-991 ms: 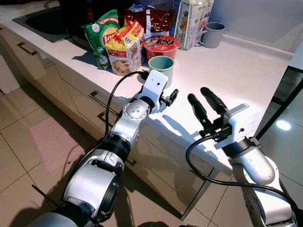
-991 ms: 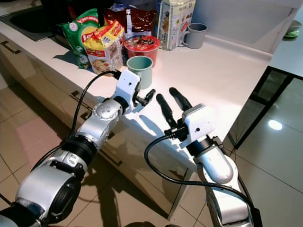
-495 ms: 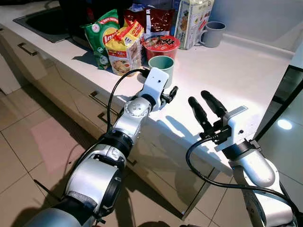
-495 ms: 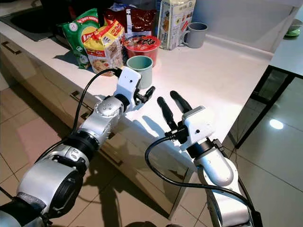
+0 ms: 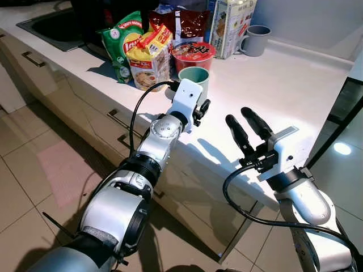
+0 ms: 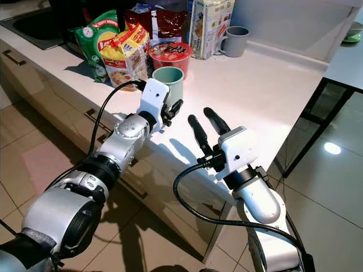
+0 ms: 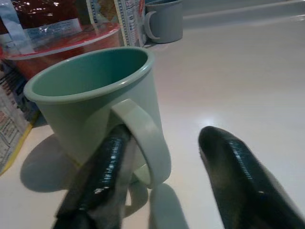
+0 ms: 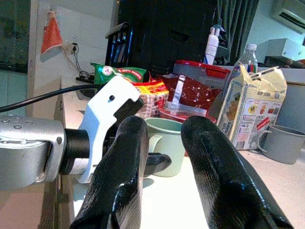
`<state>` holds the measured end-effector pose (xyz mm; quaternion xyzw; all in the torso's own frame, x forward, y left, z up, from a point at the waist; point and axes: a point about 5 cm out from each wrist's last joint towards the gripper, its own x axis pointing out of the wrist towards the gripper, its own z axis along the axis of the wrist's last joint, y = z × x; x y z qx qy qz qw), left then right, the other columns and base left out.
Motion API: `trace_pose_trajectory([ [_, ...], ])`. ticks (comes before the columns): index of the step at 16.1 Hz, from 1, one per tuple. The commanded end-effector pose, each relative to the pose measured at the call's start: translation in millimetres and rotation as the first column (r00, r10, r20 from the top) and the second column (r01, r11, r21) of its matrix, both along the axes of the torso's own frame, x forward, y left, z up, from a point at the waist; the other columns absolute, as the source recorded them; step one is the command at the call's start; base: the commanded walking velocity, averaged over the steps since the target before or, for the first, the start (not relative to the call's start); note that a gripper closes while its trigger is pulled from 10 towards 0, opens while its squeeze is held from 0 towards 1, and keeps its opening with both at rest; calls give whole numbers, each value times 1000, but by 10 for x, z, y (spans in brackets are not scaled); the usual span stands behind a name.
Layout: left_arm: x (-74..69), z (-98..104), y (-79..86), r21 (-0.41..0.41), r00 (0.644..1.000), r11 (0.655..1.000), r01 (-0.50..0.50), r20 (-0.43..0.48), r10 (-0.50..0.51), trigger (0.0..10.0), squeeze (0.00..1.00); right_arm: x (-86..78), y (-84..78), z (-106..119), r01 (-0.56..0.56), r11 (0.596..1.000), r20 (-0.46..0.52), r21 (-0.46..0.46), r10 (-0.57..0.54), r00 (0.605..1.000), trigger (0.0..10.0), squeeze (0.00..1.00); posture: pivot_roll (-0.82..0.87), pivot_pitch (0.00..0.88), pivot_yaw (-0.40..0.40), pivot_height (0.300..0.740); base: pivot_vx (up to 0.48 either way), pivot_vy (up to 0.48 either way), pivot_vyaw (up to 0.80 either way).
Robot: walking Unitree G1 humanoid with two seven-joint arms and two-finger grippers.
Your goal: Setting the table
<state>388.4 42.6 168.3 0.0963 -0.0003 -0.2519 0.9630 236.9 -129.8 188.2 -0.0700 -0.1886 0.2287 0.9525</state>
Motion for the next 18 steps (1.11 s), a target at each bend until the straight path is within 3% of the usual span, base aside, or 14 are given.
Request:
trace_pose_trajectory([
  [1, 20, 48, -2, -9, 1000, 1000, -3, 8, 3, 0, 0, -20, 16, 25, -5, 1000, 4, -2, 5, 1000, 10000, 0, -100, 0, 63, 740, 0, 0, 0],
  [18, 26, 99, -7, -34, 1000, 999, 3, 31, -2, 0, 0, -19, 36, 5, -5, 1000, -4, -7, 5, 1000, 10000, 0, -92, 0, 63, 740, 0, 0, 0],
])
